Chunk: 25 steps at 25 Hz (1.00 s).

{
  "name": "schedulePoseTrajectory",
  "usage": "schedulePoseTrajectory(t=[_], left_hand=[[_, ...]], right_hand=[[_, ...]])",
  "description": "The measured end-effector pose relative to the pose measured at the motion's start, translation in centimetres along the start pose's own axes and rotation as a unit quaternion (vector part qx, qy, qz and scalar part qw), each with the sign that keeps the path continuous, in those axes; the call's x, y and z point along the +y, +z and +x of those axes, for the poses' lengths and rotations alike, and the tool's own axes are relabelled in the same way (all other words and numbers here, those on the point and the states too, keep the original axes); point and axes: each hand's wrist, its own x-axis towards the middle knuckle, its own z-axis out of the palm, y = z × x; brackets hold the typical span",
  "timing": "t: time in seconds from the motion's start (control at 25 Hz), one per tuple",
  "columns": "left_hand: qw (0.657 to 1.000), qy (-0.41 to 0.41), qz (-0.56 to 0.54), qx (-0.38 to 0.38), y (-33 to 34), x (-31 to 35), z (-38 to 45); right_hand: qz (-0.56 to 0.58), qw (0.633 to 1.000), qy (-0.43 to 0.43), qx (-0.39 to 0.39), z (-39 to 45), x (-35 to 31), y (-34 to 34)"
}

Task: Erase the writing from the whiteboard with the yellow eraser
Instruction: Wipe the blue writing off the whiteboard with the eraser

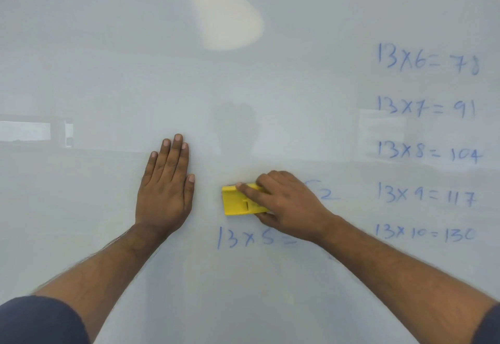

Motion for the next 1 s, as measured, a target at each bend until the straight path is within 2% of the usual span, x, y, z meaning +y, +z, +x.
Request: schedulePoseTrajectory(t=[0.12,0.24,0.32,0.52,0.72,0.84,0.92,1.0], left_hand=[[1.000,0.004,0.004,0.000,0.1,-0.1,-0.2],[1.000,0.006,0.004,0.003,0.2,-0.2,-0.2],[1.000,0.006,0.004,0.003,0.3,-0.2,-0.3],[1.000,0.005,-0.002,0.003,0.2,-0.3,-0.5],[1.000,0.002,0.001,-0.018,0.2,-0.6,-1.0],[1.000,-0.009,0.002,-0.021,0.2,-0.3,-1.1],[1.000,-0.015,-0.002,-0.018,0.3,-0.1,-1.2],[1.000,-0.019,-0.006,-0.013,0.3,-0.1,-1.3]], right_hand=[[-0.003,0.996,0.083,0.037,0.7,2.0,-1.1],[0.028,0.987,0.139,0.070,2.5,1.3,-0.9],[0.040,0.987,0.134,0.074,2.9,-0.6,0.1],[0.024,0.998,0.059,0.031,0.8,-3.9,1.9],[-0.008,1.000,-0.005,-0.008,-1.9,0.9,-0.4],[-0.025,0.998,0.052,0.016,-0.8,4.3,-2.2],[-0.005,0.993,0.108,0.047,0.0,4.6,-2.3],[0.020,0.990,0.126,0.063,-0.2,3.7,-1.6]])
